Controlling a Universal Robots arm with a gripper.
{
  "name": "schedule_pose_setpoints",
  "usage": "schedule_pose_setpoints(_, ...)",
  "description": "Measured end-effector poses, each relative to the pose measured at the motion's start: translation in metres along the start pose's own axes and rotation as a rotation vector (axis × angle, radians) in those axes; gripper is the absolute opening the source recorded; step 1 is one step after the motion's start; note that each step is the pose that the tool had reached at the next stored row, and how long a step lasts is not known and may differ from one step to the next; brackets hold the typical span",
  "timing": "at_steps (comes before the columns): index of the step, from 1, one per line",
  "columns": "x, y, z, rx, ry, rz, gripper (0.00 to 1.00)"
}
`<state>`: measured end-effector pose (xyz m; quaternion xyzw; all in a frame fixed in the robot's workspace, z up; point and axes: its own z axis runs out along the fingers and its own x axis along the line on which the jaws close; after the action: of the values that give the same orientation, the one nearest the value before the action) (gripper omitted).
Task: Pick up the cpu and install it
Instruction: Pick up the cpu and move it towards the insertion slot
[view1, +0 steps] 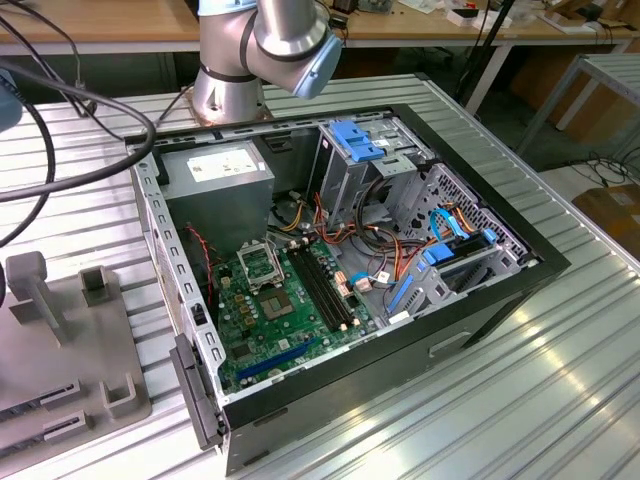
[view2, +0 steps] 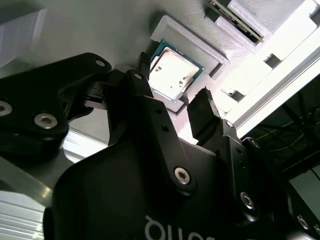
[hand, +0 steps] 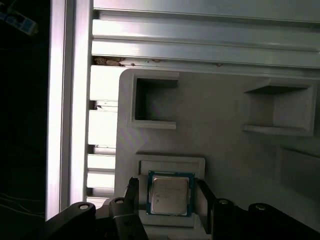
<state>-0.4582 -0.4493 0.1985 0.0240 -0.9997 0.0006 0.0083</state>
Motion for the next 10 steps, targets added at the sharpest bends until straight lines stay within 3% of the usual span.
schedule_pose_setpoints(10,-0.0001,0.0,0.0035,0.001,0.0002,0.01,0.57)
